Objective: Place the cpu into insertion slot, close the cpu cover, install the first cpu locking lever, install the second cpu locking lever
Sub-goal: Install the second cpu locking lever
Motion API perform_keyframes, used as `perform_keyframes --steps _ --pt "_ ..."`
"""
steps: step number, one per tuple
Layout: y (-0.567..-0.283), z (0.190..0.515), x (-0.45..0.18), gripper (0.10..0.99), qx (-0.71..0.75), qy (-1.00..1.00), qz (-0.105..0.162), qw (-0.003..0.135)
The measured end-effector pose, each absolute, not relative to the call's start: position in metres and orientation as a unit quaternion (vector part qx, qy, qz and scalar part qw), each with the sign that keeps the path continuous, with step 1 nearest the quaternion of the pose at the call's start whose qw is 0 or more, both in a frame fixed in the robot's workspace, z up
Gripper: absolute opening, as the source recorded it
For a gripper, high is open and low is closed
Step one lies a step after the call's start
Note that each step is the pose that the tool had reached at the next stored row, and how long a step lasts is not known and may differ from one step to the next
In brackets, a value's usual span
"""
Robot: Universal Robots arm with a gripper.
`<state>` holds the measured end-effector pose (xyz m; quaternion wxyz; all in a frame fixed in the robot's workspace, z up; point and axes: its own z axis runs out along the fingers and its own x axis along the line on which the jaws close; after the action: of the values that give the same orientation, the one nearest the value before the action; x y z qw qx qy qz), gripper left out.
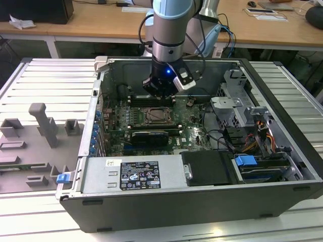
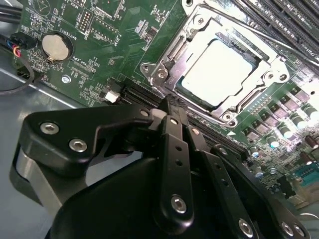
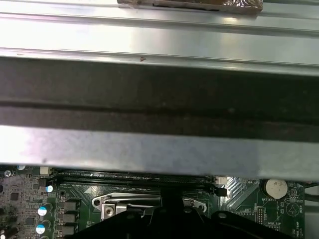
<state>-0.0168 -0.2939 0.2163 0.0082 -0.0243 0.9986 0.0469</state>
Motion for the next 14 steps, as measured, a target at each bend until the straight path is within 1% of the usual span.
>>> perform_keyframes --steps 14 --pt "-0.2992 0.2163 -0.0168 0.106 -0.024 0.999 0.047 0.008"
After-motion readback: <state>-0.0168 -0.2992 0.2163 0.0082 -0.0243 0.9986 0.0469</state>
